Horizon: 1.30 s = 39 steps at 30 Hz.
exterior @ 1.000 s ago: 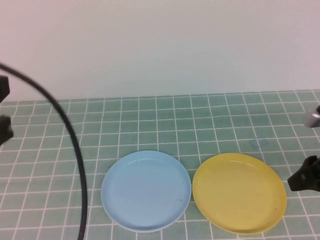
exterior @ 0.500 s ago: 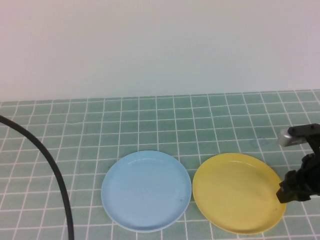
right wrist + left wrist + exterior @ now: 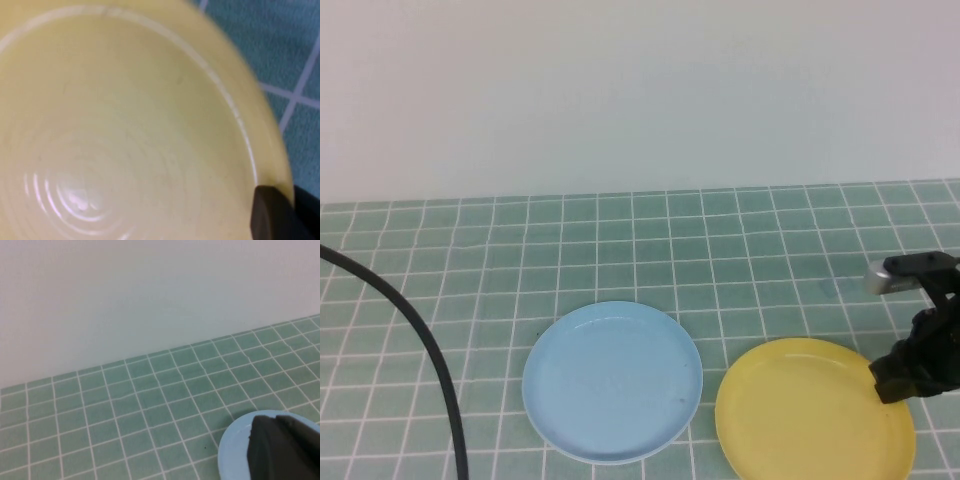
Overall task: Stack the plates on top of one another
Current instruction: Pick up the yellow plate, then place the yellow plate on the blue plate
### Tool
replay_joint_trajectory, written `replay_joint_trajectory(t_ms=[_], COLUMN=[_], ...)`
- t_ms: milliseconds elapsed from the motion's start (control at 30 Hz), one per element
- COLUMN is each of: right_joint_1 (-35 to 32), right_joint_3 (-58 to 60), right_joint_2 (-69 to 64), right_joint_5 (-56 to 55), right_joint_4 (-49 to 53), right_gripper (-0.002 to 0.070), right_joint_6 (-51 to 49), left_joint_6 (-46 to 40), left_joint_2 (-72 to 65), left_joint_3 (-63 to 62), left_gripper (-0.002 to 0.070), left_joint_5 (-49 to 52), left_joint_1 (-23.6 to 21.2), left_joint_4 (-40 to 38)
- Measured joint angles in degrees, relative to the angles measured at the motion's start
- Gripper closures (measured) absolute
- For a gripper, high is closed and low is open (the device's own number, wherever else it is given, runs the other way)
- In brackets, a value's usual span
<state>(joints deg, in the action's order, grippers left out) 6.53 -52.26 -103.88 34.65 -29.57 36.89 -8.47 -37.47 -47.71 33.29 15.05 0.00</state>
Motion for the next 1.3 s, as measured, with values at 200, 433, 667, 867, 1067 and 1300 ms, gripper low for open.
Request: replay_joint_trajectory(t_ms=[200,433,667,867,1067,1300], right_joint_1=[0.0,0.0,-0.2,6.4,19.5,24.5], right_joint_3=[-4.1,-12.5,-23.5,-31.3,-35.1,-42.4], right_joint_2=[-0.2,-0.3,3.2,4.2,-3.3,-15.2], right_joint_5=[3.1,11.0,18.0,18.4,14.4,14.5], right_joint_4=[0.4,8.7,18.4,12.0,9.1,9.2], right_gripper=[0.0664,0.0664,0.0664,0.0664,0.0664,0.0664], right_joint_6=[0.0,-5.7,-13.8,-14.5,-14.6,-16.1], left_joint_6=[0.0,3.3,12.7,14.7,16.9,17.4], left_joint_2=[0.0,0.0,0.0,0.0,0.0,0.0], left_joint_3=[0.0,0.0,0.3,3.7,6.0,6.0], left_gripper=[0.0676,0.0676,0.0676,0.0676,0.0676,0.0676], left_joint_5=[0.0,-0.2,1.0,1.2,-3.3,-3.4], left_joint_1=[0.0,0.0,0.0,0.0,0.0,0.0], left_joint_4=[0.0,1.9,10.7,12.4,13.1,13.1])
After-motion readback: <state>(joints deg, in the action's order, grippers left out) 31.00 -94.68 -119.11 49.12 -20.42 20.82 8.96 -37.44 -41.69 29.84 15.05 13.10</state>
